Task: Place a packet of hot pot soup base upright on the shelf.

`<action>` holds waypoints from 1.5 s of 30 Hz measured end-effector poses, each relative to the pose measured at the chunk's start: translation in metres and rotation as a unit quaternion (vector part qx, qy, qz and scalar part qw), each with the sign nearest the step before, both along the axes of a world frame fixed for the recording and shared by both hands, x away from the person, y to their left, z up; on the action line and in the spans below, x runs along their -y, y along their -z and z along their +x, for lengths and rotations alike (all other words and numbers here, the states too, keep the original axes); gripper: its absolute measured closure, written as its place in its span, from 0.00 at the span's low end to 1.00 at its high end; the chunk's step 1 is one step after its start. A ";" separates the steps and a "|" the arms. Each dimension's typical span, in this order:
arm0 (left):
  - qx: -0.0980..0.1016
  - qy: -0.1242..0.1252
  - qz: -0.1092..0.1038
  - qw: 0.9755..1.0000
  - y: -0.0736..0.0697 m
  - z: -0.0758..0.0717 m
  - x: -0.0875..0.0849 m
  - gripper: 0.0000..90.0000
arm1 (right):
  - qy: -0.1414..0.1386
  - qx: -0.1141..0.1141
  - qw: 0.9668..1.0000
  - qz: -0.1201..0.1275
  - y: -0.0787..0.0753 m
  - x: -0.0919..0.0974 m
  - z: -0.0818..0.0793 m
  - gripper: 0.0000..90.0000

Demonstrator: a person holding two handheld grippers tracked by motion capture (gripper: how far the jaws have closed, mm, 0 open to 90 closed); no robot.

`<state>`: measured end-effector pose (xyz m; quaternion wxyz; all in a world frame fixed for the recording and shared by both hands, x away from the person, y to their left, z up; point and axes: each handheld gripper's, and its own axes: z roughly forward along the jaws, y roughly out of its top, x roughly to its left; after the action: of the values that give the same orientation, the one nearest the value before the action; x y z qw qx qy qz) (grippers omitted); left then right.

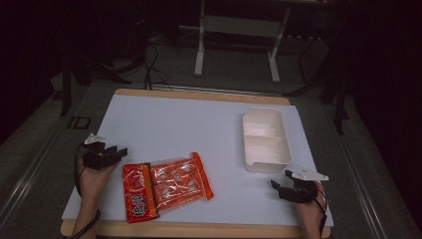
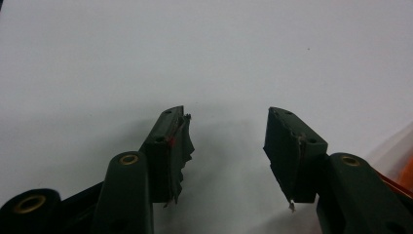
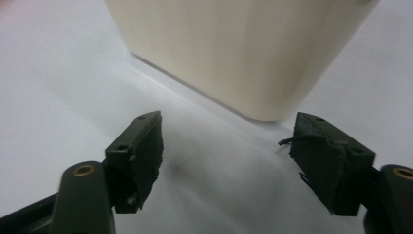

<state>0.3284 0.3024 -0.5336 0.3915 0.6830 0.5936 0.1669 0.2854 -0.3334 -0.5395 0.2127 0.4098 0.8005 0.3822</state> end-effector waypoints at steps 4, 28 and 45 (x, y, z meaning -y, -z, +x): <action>-0.004 0.007 0.002 1.000 -0.002 -0.002 0.003 0.56 | -0.008 -0.002 1.000 0.011 0.000 0.002 0.001 0.30; -0.021 0.038 -0.016 0.999 -0.008 -0.040 0.000 0.54 | -0.013 -0.008 1.000 0.001 0.000 0.000 0.001 0.29; -0.060 0.101 -0.040 0.992 -0.001 -0.046 0.018 0.64 | -0.018 -0.010 1.000 -0.011 0.001 -0.003 0.001 0.27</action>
<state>0.2825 0.2848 -0.5327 0.3974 0.7321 0.5498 0.0610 0.2869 -0.3302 -0.5407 0.2022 0.3966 0.8141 0.3729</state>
